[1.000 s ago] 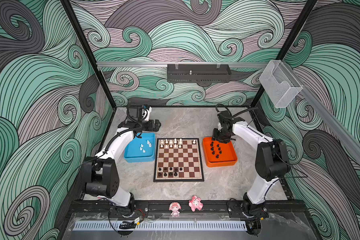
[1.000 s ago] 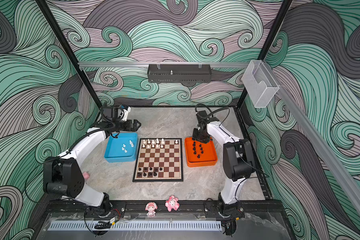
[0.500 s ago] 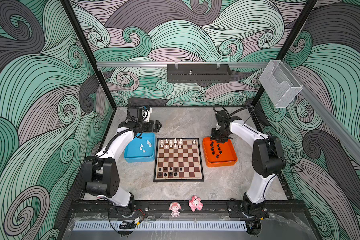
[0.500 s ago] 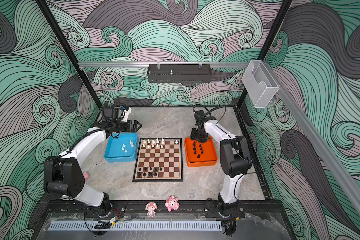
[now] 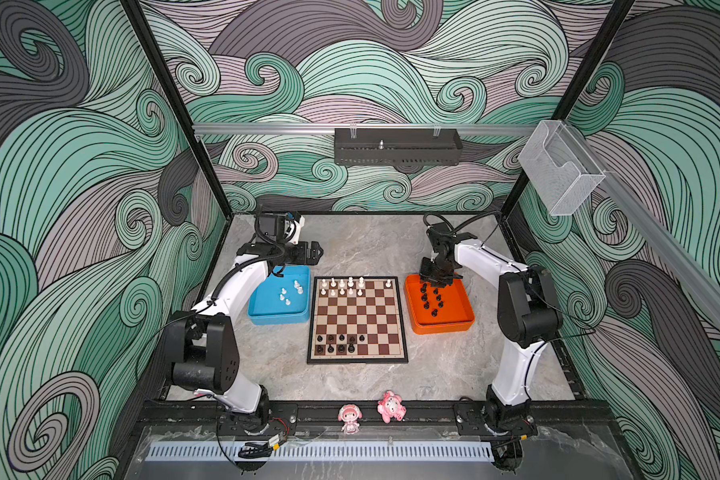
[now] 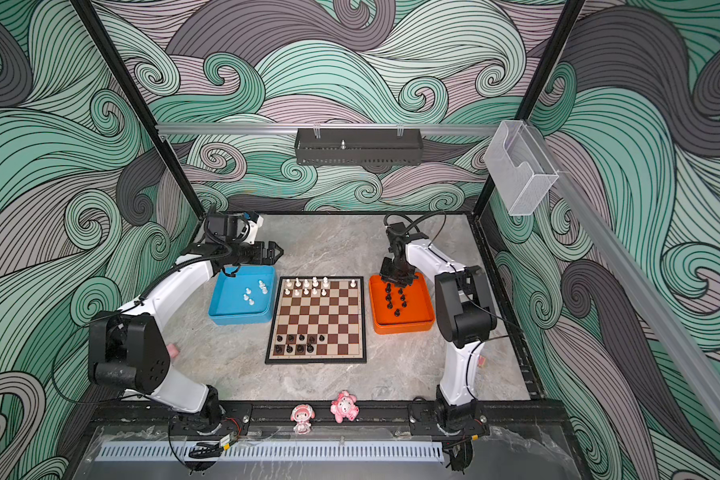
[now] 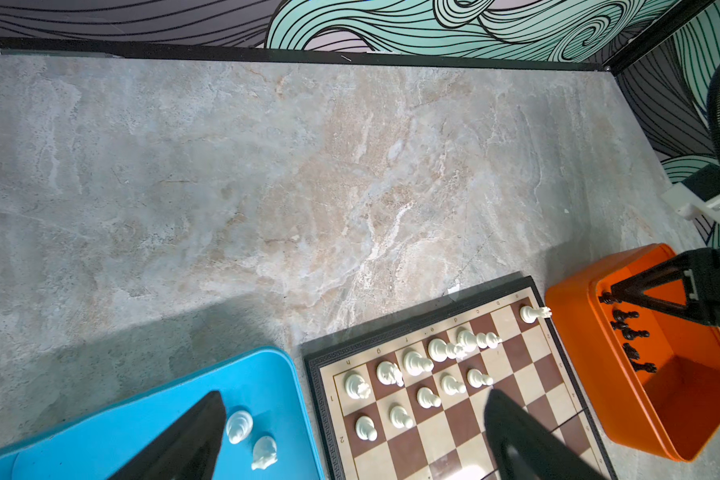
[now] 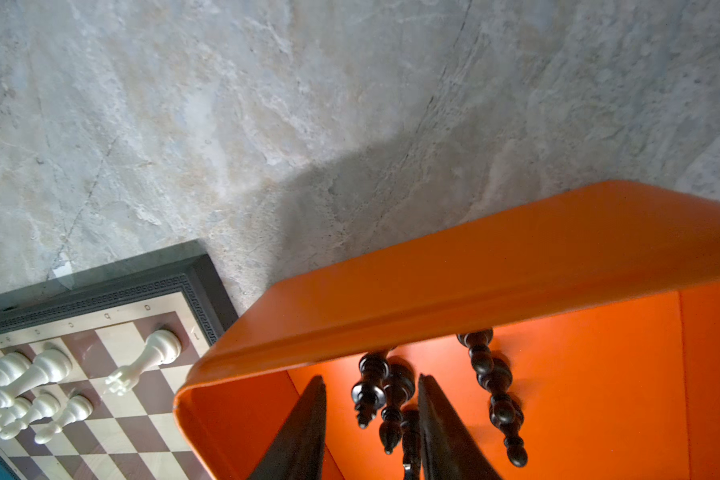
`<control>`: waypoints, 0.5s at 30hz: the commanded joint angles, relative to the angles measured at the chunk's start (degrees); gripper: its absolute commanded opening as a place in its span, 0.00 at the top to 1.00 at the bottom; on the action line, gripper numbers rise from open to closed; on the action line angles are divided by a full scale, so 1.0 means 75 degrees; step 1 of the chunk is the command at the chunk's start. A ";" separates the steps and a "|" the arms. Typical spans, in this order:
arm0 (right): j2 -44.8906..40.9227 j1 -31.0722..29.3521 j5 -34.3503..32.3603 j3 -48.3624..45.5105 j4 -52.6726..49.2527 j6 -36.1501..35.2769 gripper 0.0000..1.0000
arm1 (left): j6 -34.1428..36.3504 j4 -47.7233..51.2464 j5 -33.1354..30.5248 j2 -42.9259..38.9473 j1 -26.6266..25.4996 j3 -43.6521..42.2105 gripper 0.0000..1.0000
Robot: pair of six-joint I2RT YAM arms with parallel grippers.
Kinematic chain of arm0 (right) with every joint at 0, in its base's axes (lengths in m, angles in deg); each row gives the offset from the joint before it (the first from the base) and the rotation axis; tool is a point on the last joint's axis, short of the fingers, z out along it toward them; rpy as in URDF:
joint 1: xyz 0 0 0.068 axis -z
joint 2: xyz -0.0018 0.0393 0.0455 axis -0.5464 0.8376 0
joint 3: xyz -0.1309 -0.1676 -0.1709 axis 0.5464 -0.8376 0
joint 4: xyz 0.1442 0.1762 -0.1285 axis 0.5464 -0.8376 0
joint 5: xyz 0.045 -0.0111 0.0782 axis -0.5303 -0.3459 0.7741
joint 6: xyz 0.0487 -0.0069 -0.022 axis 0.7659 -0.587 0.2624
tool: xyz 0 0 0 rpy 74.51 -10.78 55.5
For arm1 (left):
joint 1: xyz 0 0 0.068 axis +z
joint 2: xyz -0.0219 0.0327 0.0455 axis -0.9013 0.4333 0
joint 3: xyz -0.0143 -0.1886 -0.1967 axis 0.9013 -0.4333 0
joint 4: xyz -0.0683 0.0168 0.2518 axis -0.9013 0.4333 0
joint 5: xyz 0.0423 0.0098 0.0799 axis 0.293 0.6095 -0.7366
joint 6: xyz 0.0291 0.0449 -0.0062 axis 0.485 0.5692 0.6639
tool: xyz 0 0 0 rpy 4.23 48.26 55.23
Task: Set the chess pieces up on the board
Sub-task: 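Lower the right gripper and grasp a black chess piece in the orange bin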
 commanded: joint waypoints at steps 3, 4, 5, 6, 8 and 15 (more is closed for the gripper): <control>0.0140 -0.0031 -0.0216 0.0109 -0.0087 0.0048 0.65 | 0.0005 0.0163 0.0086 0.0096 -0.0070 0.0317 0.01; 0.0159 -0.0026 -0.0210 0.0092 -0.0060 0.0052 0.66 | 0.0006 0.0172 0.0080 0.0097 -0.0071 0.0317 0.01; 0.0158 -0.0035 -0.0211 0.0082 -0.0038 0.0055 0.66 | 0.0005 0.0169 0.0091 0.0107 -0.0071 0.0308 0.01; 0.0159 -0.0031 -0.0226 0.0076 -0.0010 0.0061 0.67 | 0.0010 0.0173 0.0090 0.0102 -0.0070 0.0315 0.01; 0.0182 -0.0030 -0.0250 0.0088 -0.0013 0.0049 0.67 | 0.0007 0.0155 0.0090 0.0107 -0.0068 0.0302 0.01; 0.0288 -0.0034 -0.0141 0.0079 0.0144 0.0049 0.69 | 0.0007 0.0147 0.0090 0.0155 -0.0071 0.0302 0.01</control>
